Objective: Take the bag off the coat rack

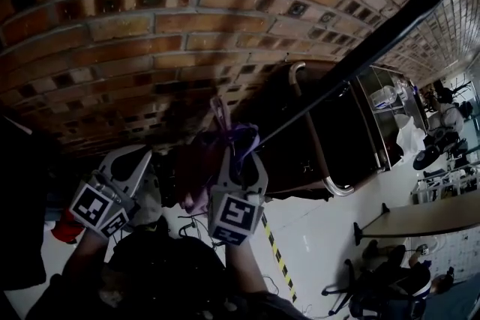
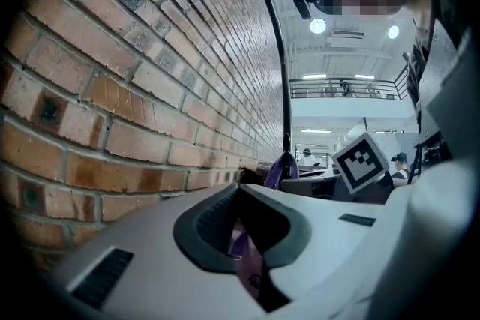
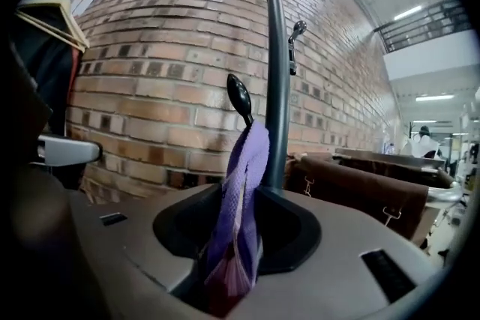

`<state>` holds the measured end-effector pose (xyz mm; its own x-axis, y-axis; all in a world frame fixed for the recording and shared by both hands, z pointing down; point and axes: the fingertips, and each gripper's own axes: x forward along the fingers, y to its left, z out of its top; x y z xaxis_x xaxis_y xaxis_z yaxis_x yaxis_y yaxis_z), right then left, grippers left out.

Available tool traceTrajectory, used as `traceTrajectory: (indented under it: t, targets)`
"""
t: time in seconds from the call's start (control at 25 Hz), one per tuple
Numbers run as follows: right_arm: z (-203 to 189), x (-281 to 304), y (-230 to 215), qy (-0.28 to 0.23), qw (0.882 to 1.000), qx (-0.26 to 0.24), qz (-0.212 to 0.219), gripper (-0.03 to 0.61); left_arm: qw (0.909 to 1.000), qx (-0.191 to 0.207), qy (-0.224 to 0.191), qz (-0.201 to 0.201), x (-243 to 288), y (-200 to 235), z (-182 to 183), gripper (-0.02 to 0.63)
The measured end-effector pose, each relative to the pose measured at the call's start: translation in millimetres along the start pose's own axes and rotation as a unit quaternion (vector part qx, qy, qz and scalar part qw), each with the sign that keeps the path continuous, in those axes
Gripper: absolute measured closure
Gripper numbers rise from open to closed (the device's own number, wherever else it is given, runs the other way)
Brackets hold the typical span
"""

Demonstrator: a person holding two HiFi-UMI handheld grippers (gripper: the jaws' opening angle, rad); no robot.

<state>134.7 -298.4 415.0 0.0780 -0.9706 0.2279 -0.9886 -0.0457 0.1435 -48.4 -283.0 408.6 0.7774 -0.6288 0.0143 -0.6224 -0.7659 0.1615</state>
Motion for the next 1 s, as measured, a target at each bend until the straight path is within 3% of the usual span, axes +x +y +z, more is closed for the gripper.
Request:
traceTrajectory:
  t: [0.24,0.44,1.0]
  targets:
    - [3,-3,-7,-0.026,1.0,0.003,-0.006,0.488,1.0,-0.006,0.003,-0.007,3,1,-4,0.607]
    - [7,-5,-8,-0.049,0.998,0.019,0.029,0.52,0.9998,-0.008,0.014,-0.008,9,-1,-8,0.607]
    - [17,-15,-8,-0.056,0.992,0.072,0.081,0.535,0.9999,-0.009,0.004,0.011,18,-2,4,0.607]
